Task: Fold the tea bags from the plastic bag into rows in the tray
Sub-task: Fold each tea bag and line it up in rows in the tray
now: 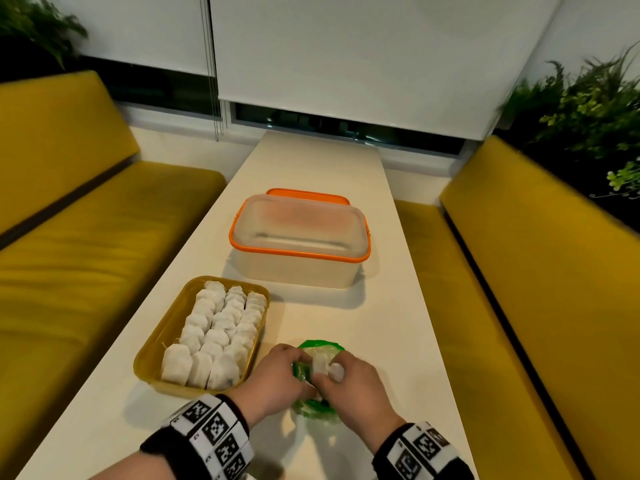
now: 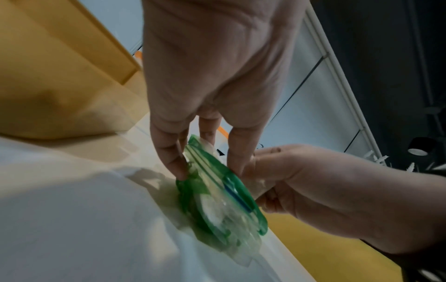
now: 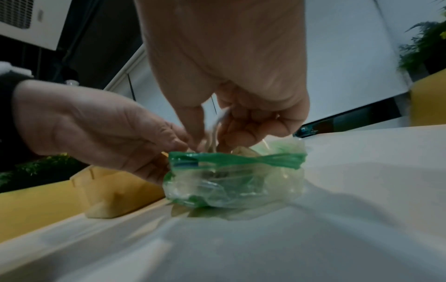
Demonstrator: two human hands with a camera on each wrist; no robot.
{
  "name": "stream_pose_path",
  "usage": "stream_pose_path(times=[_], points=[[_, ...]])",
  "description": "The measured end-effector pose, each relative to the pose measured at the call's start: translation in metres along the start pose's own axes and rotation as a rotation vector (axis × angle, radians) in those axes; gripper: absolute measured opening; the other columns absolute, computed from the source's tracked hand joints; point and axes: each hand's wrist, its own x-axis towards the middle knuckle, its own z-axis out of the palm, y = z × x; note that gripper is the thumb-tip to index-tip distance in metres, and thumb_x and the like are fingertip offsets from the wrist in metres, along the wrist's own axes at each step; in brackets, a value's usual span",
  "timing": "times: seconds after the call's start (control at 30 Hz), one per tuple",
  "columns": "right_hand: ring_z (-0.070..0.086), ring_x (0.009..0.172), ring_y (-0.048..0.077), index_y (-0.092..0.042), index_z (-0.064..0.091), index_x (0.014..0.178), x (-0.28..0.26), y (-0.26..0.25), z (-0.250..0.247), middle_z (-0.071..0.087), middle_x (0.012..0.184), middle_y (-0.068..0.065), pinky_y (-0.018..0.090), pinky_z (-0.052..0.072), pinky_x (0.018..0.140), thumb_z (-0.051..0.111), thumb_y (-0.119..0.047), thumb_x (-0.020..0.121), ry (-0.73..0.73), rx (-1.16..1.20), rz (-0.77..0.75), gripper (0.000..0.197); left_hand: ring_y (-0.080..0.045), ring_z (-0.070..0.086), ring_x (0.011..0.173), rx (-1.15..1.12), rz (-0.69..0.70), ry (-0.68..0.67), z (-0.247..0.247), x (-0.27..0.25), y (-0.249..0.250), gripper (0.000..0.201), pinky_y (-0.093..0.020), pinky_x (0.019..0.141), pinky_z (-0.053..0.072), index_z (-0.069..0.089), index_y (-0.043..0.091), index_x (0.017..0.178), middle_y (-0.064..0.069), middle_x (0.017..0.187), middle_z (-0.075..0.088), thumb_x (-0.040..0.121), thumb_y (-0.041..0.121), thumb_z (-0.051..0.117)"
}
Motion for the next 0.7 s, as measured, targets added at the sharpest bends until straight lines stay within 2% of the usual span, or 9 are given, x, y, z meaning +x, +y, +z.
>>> stream_pose_path(times=[0.1,0.17,0.27,0.33,0.43,0.5,0.53,0.6,0.7], points=[[0.058,0.084,0.025,-0.019,0.054,0.080,0.002,-0.002,-0.002,0.062,0.084,0.004,0.030,0.041,0.069,0.054,-0.021,0.085,0.023,-0.018,-0.022,0.006,-0.015,0.051,0.110,0.003,-0.010,-0.001,-0.004,0.000,0.001,0.055,-0.015,0.085,0.040,0.059,0.025,0.118,0.003,0.127,0.045,0.066,0.026,0.079],[0.055,0.076,0.021,-0.016,0.057,0.081,0.002,0.000,-0.014,0.060,0.078,0.002,0.029,0.036,0.062,0.057,-0.021,0.085,0.044,0.034,-0.013,0.007,-0.015,0.052,0.108,-0.011,-0.022,-0.015,-0.006,0.000,0.000,0.054,-0.017,0.085,0.043,0.060,0.026,0.117,0.004,0.126,0.046,0.067,0.027,0.080],[0.048,0.062,0.014,-0.007,0.059,0.075,0.001,0.006,-0.036,0.055,0.066,-0.001,0.028,0.034,0.058,0.065,-0.019,0.084,0.029,0.286,0.020,0.016,-0.014,0.054,0.104,-0.032,-0.025,-0.009,-0.009,-0.004,0.003,0.046,-0.020,0.086,0.046,0.061,0.026,0.116,0.003,0.123,0.055,0.072,0.028,0.076],[0.044,0.057,0.012,-0.003,0.059,0.074,-0.001,0.009,-0.049,0.052,0.063,-0.001,0.026,0.034,0.056,0.066,-0.015,0.084,0.016,0.430,0.025,0.017,-0.013,0.054,0.107,-0.035,0.019,0.078,-0.013,-0.009,0.012,0.038,-0.019,0.087,0.041,0.060,0.023,0.118,0.001,0.124,0.058,0.082,0.027,0.067],[0.044,0.054,0.006,0.002,0.059,0.078,-0.007,0.008,-0.063,0.052,0.064,0.000,0.019,0.036,0.053,0.063,-0.009,0.087,-0.052,0.529,-0.046,0.014,-0.006,0.047,0.115,-0.296,0.155,0.182,-0.017,-0.021,0.031,0.035,-0.020,0.096,0.037,0.054,0.031,0.126,0.005,0.130,0.054,0.091,0.030,0.056],[0.045,0.052,0.002,-0.003,0.060,0.078,-0.011,0.004,-0.070,0.053,0.062,-0.004,0.013,0.035,0.051,0.062,-0.005,0.088,-0.127,0.579,-0.105,0.010,-0.005,0.047,0.118,-0.465,0.223,0.061,-0.018,-0.026,0.043,0.038,-0.026,0.103,0.040,0.049,0.043,0.128,0.005,0.129,0.054,0.092,0.033,0.055],[0.045,0.052,0.001,-0.006,0.059,0.077,-0.013,0.004,-0.072,0.053,0.061,-0.006,0.013,0.035,0.051,0.062,-0.005,0.088,-0.165,0.570,-0.133,0.011,-0.007,0.050,0.115,-0.545,0.234,-0.030,-0.017,-0.028,0.047,0.036,-0.028,0.101,0.044,0.051,0.043,0.126,0.000,0.124,0.056,0.092,0.029,0.056],[0.046,0.057,0.005,-0.012,0.060,0.074,-0.016,0.006,-0.075,0.055,0.061,-0.006,0.018,0.036,0.056,0.067,-0.013,0.085,-0.201,0.508,-0.165,0.014,-0.014,0.060,0.100,-0.681,0.241,-0.185,-0.014,-0.030,0.053,0.029,-0.026,0.085,0.053,0.062,0.027,0.116,-0.012,0.113,0.062,0.090,0.014,0.059],[0.049,0.060,0.010,-0.014,0.060,0.071,-0.016,0.013,-0.076,0.058,0.062,-0.005,0.027,0.039,0.060,0.070,-0.026,0.073,-0.110,0.464,-0.144,0.016,-0.016,0.065,0.078,-0.742,0.180,-0.209,-0.005,-0.032,0.056,0.011,-0.026,0.066,0.054,0.061,0.009,0.095,-0.012,0.092,0.065,0.086,0.003,0.063]])
